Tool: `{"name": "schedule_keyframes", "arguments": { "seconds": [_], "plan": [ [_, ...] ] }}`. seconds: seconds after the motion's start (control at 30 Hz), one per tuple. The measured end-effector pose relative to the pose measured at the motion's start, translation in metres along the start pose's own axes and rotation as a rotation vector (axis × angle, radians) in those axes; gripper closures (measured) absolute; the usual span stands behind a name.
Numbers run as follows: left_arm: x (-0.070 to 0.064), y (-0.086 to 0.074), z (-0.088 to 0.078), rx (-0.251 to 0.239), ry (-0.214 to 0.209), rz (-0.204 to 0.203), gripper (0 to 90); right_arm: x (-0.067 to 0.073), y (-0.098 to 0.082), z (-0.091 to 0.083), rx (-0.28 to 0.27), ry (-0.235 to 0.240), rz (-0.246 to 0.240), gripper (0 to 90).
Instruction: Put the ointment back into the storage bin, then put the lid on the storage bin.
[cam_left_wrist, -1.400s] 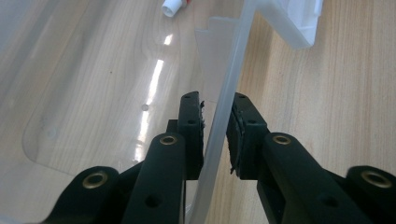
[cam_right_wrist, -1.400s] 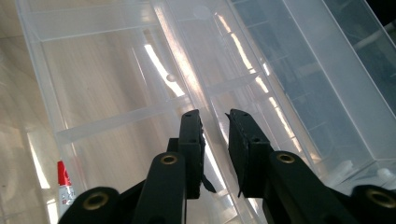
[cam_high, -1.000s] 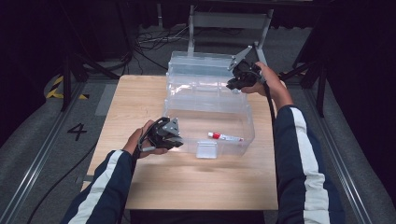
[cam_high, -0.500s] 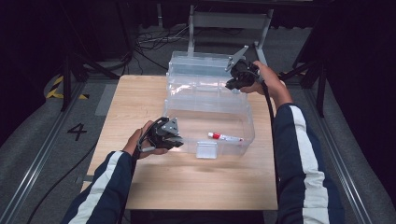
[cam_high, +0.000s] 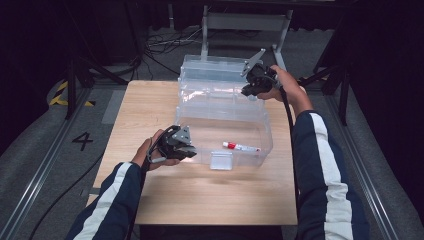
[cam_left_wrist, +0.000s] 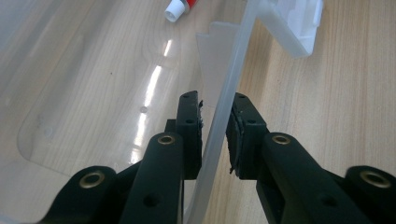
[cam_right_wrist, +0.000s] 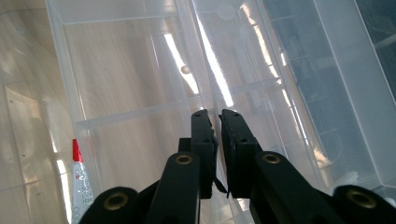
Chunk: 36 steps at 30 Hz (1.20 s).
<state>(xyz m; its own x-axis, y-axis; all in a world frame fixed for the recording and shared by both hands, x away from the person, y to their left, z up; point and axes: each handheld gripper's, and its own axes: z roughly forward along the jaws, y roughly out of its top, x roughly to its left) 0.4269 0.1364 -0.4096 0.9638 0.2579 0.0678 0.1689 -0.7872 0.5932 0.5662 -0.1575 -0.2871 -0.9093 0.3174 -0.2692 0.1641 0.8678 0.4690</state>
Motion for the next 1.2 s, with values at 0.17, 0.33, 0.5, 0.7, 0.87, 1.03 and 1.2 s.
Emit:
{"name": "schedule_keyframes", "arguments": {
  "seconds": [0.17, 0.33, 0.5, 0.7, 0.87, 1.03, 1.2],
  "plan": [
    [0.0, 0.0, 0.0, 0.0, 0.002, -0.009, 76.7, 0.001, 0.002, 0.0, 0.002, 0.004, -0.013, 85.6],
    [0.0, 0.0, 0.0, -0.001, 0.003, -0.013, 76.5, 0.002, 0.0, -0.001, -0.011, 0.012, -0.011, 86.2],
    [-0.001, 0.0, 0.0, -0.005, 0.003, -0.02, 76.2, 0.004, 0.002, -0.002, -0.002, 0.006, -0.012, 86.2],
    [0.0, 0.0, 0.0, -0.007, 0.001, -0.031, 75.9, 0.009, 0.003, -0.005, -0.008, 0.004, -0.032, 87.1],
    [-0.001, 0.0, 0.0, -0.014, 0.003, -0.038, 75.8, 0.012, 0.003, -0.007, -0.006, 0.005, -0.035, 87.2],
    [-0.001, -0.001, 0.0, -0.017, 0.004, -0.038, 75.5, 0.019, 0.003, -0.011, -0.011, -0.008, -0.051, 87.4],
    [-0.002, -0.001, 0.0, -0.022, 0.007, -0.042, 74.8, 0.027, 0.001, -0.017, -0.019, -0.009, -0.057, 87.6]
  ]
}}
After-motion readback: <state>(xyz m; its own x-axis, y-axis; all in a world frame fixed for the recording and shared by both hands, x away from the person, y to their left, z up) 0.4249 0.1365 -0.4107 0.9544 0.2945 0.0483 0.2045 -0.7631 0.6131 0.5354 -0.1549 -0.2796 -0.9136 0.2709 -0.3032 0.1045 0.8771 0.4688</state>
